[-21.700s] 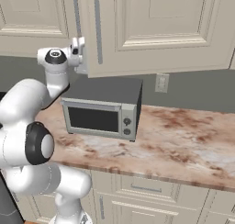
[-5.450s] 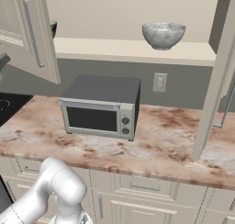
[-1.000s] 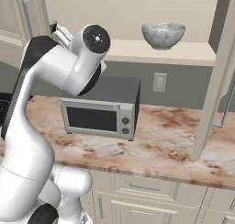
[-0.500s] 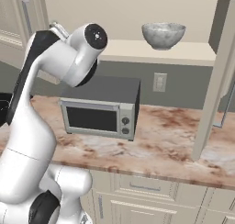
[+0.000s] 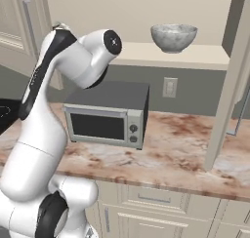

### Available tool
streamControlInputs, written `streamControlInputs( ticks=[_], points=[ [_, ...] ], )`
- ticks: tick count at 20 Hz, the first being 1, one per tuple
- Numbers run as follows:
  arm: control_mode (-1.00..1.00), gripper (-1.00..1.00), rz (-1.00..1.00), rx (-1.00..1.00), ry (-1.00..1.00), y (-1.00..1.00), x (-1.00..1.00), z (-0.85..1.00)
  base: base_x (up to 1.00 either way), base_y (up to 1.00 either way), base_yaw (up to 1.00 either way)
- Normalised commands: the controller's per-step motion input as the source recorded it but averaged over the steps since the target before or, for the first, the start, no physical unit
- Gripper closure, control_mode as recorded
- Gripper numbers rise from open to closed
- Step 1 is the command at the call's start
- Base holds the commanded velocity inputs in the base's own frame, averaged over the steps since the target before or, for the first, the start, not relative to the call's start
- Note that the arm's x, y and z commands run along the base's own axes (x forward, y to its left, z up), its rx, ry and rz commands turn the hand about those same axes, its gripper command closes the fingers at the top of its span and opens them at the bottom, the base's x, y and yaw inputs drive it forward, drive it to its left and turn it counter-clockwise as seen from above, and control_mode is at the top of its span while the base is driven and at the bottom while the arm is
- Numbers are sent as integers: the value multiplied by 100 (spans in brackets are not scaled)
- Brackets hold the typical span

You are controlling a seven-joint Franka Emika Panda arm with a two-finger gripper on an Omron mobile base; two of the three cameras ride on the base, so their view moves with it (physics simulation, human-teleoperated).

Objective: Move the bowls from the cabinet to the plates on the dining table.

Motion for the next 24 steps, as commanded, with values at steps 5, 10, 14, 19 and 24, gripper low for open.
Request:
streamControlInputs(
  ticks=[5,10,14,19,24],
  points=[
    [-100,-100,19,4,0,55,-7,0,0,0,0],
    [-100,-100,21,0,0,61,-35,0,0,0,0],
    [-100,-100,22,0,0,72,-46,-10,0,0,0],
    [-100,-100,20,-2,-3,92,-51,-21,0,0,0],
    [-100,-100,9,-7,-9,100,-45,-37,0,0,0]
  ],
)
